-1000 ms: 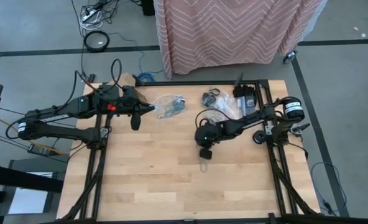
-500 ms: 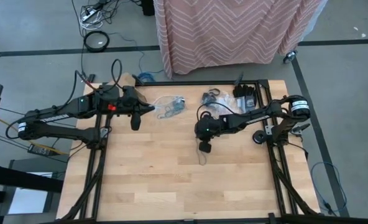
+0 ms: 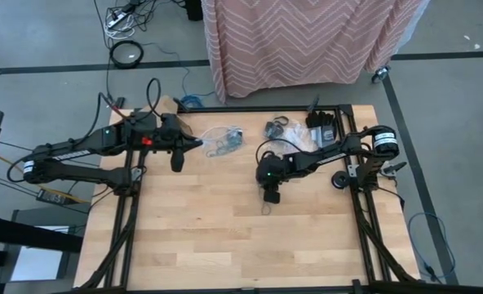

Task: Sort rubber bands
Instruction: Put the blue rubber band into the transparent zip bag

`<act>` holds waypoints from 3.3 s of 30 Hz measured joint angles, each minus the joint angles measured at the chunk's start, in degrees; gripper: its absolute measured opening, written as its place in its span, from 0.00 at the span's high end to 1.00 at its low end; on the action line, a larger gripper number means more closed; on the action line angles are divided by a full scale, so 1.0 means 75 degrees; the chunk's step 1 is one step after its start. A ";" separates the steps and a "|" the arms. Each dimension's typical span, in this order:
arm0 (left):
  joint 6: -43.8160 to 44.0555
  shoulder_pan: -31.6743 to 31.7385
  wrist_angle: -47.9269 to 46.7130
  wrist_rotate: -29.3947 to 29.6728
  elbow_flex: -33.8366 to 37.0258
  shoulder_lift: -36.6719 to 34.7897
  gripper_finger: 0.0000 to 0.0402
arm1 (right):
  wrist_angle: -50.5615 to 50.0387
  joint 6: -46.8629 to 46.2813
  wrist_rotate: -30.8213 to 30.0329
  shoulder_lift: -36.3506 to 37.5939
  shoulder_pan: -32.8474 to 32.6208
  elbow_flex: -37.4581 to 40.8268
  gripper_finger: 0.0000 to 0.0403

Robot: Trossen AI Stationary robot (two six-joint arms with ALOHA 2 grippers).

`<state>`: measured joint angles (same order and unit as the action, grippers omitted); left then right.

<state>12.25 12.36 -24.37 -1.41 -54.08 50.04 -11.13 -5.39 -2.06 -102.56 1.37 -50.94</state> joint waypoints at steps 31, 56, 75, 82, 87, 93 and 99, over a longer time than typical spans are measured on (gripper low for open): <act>-0.0224 0.0000 -0.0130 -0.0050 0.0000 0.0000 0.95 | 0.0713 -0.1328 -0.1174 0.3528 0.0177 0.0079 1.00; -0.0230 0.0000 -0.0090 -0.0579 -0.0003 0.1672 0.95 | 0.3080 -0.0055 -0.2507 0.5199 0.0023 -0.0373 1.00; -0.0181 -0.0012 0.1755 -0.1577 -0.0003 0.2888 0.95 | 0.2472 0.0687 -0.2167 0.4429 0.0023 -0.1707 1.00; -0.0175 -0.0012 0.1751 -0.1574 -0.0003 0.2885 0.95 | 0.2582 0.0528 -0.1953 0.4133 0.0020 -0.1699 1.00; -0.0175 -0.0012 0.1767 -0.1571 -0.0003 0.2882 0.95 | 0.2685 0.0473 -0.1894 0.4062 0.0020 -0.1699 1.00; -0.0187 -0.0012 0.1792 -0.1502 -0.0003 0.2882 0.95 | 0.2723 0.0467 -0.1895 0.4062 0.0020 -0.1699 1.00; -0.0192 -0.0012 0.1945 -0.1483 -0.0003 0.2882 0.95 | 0.2677 0.0464 -0.1832 0.4062 0.0020 -0.1699 1.00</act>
<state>10.81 12.27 -9.78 -12.53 -54.11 71.66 8.95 -1.91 -15.81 -72.10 1.52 -63.68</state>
